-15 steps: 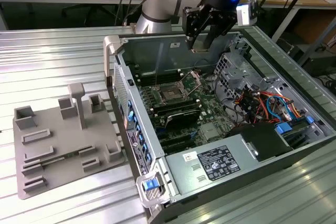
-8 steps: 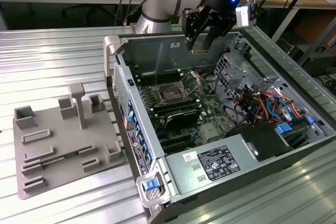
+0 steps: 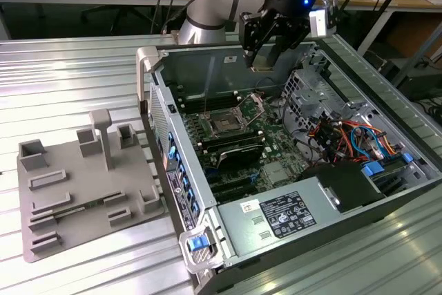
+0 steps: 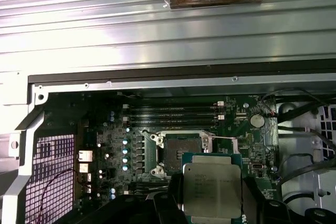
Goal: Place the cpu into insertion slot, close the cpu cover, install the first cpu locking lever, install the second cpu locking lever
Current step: 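Place the cpu into insertion slot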
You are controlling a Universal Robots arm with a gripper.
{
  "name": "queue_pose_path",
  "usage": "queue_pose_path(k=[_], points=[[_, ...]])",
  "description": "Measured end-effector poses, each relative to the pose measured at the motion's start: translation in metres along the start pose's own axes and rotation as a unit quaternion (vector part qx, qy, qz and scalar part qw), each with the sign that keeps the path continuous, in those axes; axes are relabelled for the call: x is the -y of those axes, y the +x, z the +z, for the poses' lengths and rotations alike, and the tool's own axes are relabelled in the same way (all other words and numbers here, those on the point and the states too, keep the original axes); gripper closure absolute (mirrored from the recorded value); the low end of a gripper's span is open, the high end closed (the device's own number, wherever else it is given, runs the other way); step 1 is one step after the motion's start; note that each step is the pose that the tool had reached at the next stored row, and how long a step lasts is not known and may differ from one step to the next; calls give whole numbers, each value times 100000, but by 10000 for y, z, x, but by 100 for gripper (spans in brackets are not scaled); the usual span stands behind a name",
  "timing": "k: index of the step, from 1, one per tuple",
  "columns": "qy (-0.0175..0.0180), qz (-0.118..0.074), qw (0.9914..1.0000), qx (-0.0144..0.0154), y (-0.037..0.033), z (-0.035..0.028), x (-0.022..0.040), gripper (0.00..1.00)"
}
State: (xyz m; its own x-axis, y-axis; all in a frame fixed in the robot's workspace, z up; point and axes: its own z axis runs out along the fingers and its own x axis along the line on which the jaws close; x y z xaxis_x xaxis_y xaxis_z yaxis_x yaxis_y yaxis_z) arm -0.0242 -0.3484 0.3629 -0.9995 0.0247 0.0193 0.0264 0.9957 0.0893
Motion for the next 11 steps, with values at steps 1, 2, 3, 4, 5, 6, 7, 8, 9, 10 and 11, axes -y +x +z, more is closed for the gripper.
queue_pose_path(k=[1,2,3,4,5,6,7,8,9,10,11], points=[[1,0,100000,-4,0,1,0,45],[0,0,100000,-1,0,3,0,45],[0,2,100000,-1,0,4,0,45],[-2,1,100000,0,0,7,1,45],[0,2,100000,-1,0,8,1,45],[-2,2,100000,-1,0,20,2,45],[-3,0,100000,-1,-1,32,3,45],[1,2,100000,-2,-1,34,3,45],[-1,-1,100000,-4,-1,35,3,45],[2,1,100000,-3,-1,38,3,45],[1,1,100000,-4,-1,39,4,45]])
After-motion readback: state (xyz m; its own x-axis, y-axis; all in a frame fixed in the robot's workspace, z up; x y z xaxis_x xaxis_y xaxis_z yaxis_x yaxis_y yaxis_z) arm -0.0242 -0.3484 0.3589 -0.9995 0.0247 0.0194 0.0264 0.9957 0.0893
